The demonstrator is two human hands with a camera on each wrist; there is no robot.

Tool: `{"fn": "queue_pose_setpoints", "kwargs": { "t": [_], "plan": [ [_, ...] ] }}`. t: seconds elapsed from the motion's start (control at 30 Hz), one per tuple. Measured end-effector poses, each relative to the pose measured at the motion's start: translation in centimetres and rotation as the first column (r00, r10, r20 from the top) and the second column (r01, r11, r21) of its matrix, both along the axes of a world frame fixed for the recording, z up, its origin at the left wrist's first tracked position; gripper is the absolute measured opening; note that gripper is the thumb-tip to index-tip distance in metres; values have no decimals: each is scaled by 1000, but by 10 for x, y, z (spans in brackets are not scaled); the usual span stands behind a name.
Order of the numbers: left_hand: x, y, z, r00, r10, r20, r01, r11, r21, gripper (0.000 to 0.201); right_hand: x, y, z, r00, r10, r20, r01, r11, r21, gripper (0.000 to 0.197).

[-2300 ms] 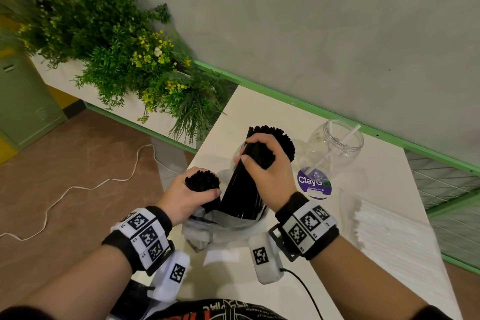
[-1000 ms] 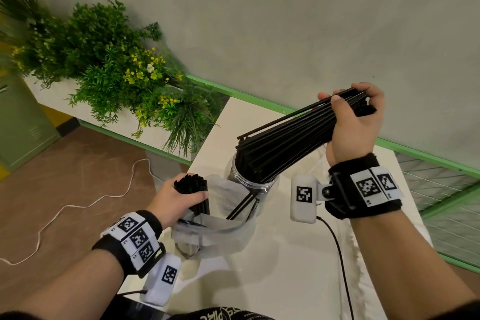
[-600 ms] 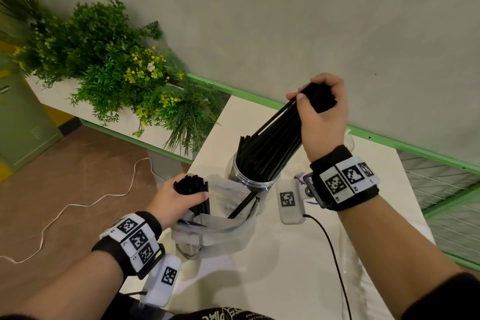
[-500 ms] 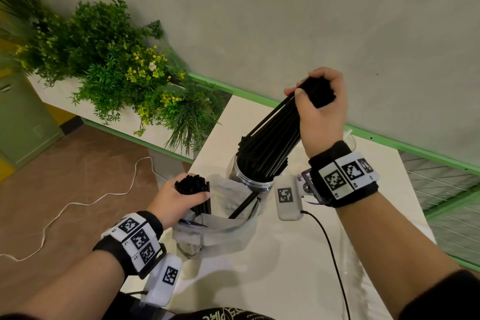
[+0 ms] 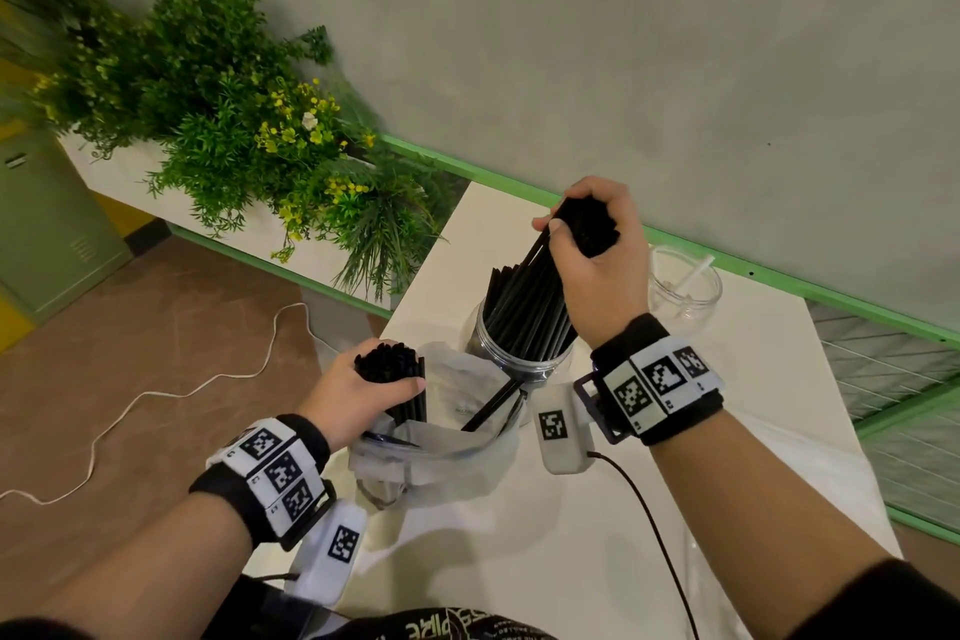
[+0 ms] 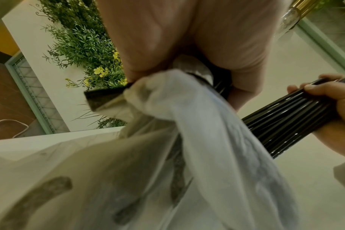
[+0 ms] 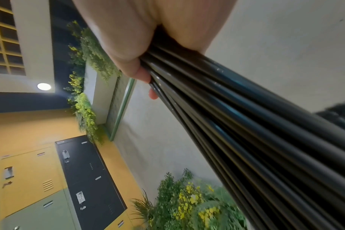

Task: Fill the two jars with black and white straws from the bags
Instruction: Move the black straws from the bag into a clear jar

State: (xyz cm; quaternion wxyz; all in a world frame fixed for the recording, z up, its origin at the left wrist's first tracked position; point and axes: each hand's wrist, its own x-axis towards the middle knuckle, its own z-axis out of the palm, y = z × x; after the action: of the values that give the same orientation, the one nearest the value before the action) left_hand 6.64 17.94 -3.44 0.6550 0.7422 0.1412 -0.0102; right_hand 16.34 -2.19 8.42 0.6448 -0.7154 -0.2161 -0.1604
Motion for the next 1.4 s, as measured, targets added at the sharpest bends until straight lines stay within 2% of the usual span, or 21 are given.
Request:
{"fn": "queue_pose_setpoints", "kwargs": {
  "t": [0.13,0.2,0.37,0.43,0.5,0.67,0.8,0.87,0.93,1.03,1.13,1.2,1.27,1.4],
  "plan": [
    [0,0,-1,1000,-2,1,2,1000,26,25,8,-2,-17,992,-7,-129,16,997,71,31],
    [0,0,0,1000,4,2,-5,999,38,19,12,-7,-26,983,0,-185,9,999,48,29],
    [1,1,0,1000,9,-3,-9,999,43,18,20,-19,-40,971,-33,-236,-5,988,-157,16],
    [0,2,0,1000,10,1,-10,999,44,18,22,-24,-42,963,-16,-271,-55,966,-253,8],
    [0,2,0,1000,10,-2,-10,999,42,18,23,-30,-42,954,22,-300,-114,950,-292,11],
    [0,3,1,1000,12,-5,-12,1000,2,25,19,-38,-46,972,25,-233,-83,966,-245,27],
    [1,4,0,1000,1,-2,-1,999,50,17,11,-40,-49,986,-103,-132,78,980,-183,26],
    [1,5,0,1000,0,-4,0,999,47,17,8,-43,-53,984,-139,-112,111,968,-226,18],
    [0,5,0,1000,3,-7,-3,999,39,17,7,-46,-59,985,-144,-101,107,947,-303,18],
    [0,4,0,1000,15,-2,-14,999,52,18,3,-46,-64,991,-130,-39,99,891,-442,40],
    [1,2,3,1000,10,-3,-10,998,61,18,1,-37,-58,987,-135,-88,78,879,-469,72],
    [0,1,3,1000,8,0,-8,998,58,18,5,-29,-53,982,-157,-110,85,872,-481,80],
    [0,2,3,1000,9,0,-9,998,61,18,10,-24,-49,976,-179,-121,98,864,-493,73],
    [-1,5,2,1000,3,1,-3,998,69,19,16,-16,-45,984,-168,-63,107,829,-549,47]
  ]
}}
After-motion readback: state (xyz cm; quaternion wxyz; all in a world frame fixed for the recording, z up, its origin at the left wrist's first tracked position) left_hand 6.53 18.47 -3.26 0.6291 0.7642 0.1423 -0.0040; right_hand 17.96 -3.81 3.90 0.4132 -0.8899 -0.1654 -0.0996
